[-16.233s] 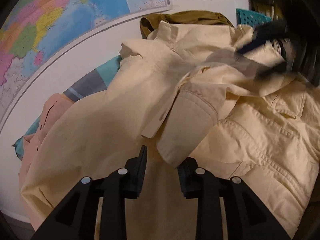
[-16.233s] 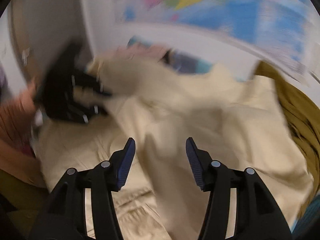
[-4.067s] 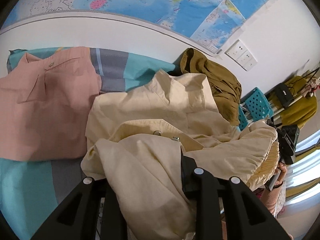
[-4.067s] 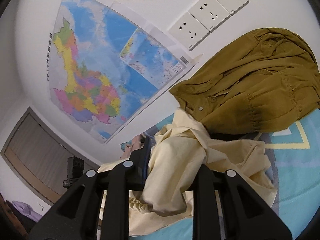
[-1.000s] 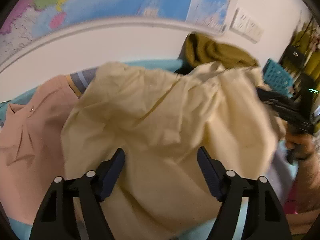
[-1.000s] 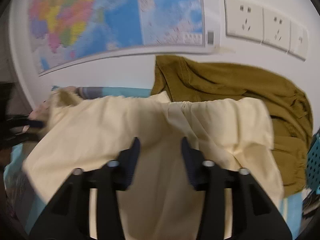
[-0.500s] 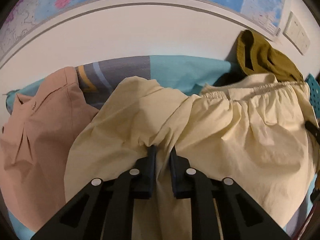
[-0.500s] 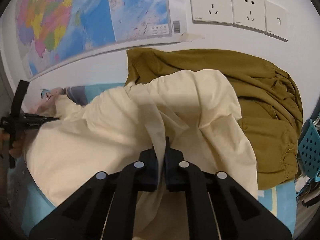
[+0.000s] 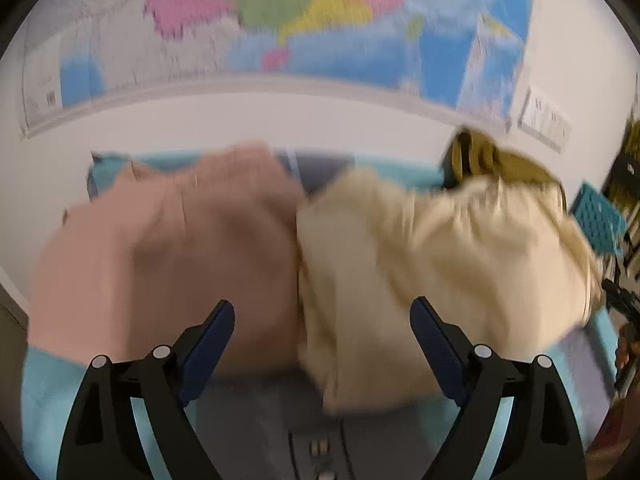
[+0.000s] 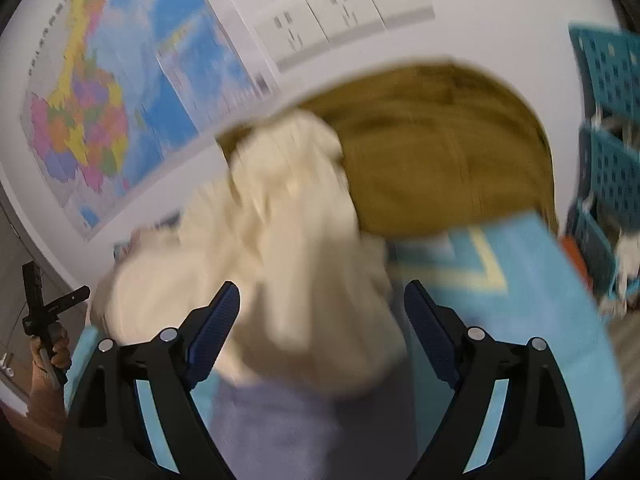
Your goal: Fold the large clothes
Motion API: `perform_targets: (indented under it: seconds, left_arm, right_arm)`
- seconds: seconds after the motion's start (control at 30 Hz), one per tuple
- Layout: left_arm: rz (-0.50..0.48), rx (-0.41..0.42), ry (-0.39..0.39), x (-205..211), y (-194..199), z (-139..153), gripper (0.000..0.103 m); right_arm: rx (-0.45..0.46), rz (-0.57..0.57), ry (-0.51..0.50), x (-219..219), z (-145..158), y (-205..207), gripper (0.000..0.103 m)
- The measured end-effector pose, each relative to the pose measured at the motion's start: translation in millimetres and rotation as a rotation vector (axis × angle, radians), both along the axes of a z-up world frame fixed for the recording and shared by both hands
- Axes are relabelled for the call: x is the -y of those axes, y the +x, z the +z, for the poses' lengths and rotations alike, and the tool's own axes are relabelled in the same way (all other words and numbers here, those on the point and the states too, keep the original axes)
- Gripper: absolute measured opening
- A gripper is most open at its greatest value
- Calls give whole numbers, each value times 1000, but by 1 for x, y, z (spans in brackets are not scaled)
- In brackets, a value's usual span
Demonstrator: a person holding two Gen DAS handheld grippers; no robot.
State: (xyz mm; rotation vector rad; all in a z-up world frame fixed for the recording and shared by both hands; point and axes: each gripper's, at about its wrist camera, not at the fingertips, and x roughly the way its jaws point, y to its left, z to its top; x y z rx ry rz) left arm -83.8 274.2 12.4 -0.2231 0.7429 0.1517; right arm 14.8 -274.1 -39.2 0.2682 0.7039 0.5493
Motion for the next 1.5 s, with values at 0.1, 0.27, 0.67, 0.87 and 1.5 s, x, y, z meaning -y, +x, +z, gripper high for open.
perform_targets:
  seconds: [0.1,0.27,0.67,0.87,1.5]
  left_arm:
    - [-63,-33,-12,14,-2,-21,87]
    - [-87,5,-153,8,3,-32,59]
    - [-160,-78,-444,12,-63,-18,15]
    - [-134,-147,-345,24,-64,-30,35]
    - [-241,-216,23,87,37,-19,32]
  right_arm:
    - [-67,24,-5,-3,-22,5,84]
    - [-108,96,89,-8,-27,17,21]
    - [-27,70,179,69,38,-51,10]
    - [-202,-68,18,74,-12,-35,43]
    - [41,154,-355,-90,33,8,2]
